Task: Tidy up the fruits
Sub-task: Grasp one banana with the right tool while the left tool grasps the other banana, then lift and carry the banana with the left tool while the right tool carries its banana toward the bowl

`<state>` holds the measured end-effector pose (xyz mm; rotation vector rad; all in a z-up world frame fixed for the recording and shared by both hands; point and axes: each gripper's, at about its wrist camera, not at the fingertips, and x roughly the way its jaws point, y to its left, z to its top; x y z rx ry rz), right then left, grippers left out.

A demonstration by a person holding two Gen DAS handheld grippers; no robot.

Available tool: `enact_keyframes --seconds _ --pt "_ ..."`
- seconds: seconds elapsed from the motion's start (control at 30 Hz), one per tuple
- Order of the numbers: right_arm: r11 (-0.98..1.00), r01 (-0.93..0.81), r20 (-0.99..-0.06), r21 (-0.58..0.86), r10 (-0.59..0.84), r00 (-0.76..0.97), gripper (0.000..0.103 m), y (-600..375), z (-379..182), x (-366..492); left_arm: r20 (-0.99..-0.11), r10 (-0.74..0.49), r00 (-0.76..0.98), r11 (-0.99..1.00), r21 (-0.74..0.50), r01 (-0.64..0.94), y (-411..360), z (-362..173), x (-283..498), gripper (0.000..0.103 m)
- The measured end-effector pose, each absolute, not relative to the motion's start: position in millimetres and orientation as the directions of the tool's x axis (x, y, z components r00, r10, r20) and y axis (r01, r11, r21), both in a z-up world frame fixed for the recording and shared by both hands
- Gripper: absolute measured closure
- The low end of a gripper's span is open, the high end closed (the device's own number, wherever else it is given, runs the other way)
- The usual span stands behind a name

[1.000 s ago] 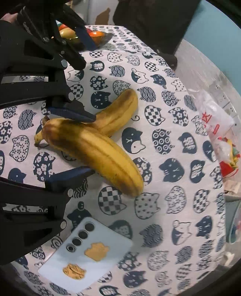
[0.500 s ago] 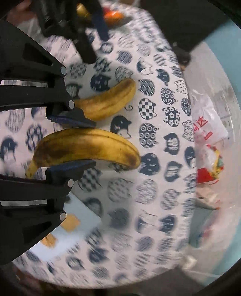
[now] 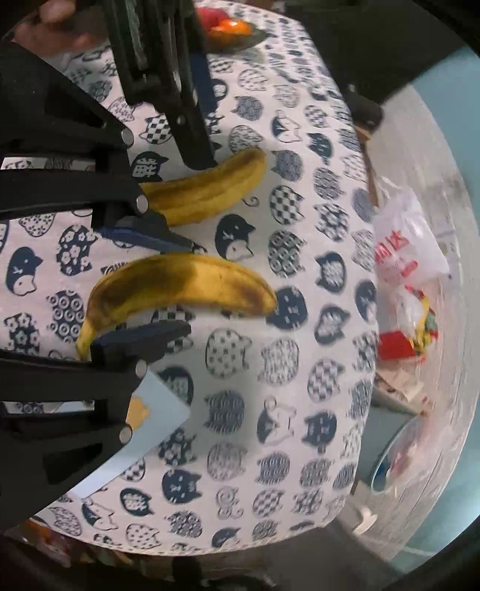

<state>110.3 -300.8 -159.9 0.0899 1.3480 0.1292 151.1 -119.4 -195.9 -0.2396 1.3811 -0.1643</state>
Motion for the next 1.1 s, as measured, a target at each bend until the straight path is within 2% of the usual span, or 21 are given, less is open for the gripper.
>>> enact_keyframes --seconds 0.17,0.3,0.57,0.63,0.67,0.7,0.73,1.1 --pt "0.991 0.016 -0.960 0.134 0.125 0.250 0.053 -318 -144 111 -0.947 -0.265 0.184 0.961 -0.274 -0.026 -134 -201 156 0.021" --pt "0.989 0.033 -0.959 0.143 0.131 0.250 0.053 -324 -145 111 -0.950 -0.257 0.179 0.964 -0.264 -0.017 -144 -206 158 0.018" --pt "0.986 0.054 -0.958 0.157 0.139 0.250 0.052 -330 -146 112 -0.964 -0.206 0.171 0.978 -0.208 0.004 -156 -220 156 0.019" --pt "0.986 0.057 -0.958 0.157 0.138 0.253 0.049 -332 -145 112 -0.967 -0.201 0.159 0.980 -0.199 0.026 -160 -226 155 0.039" --pt "0.986 0.057 -0.957 0.157 0.138 0.253 0.048 -332 -145 112 -0.966 -0.191 0.171 0.982 -0.187 0.039 -161 -225 154 0.040" --pt "0.986 0.057 -0.958 0.157 0.138 0.252 0.048 -332 -145 111 -0.960 -0.212 0.182 0.977 -0.204 0.062 -163 -224 152 0.051" --pt "0.986 0.056 -0.958 0.157 0.138 0.250 0.047 -333 -146 111 -0.957 -0.230 0.178 0.973 -0.219 0.076 -165 -225 151 0.055" --pt "0.987 0.036 -0.964 0.155 0.143 0.224 0.046 -327 -153 111 -0.971 -0.195 0.140 0.957 -0.156 0.245 -169 -216 136 0.066"
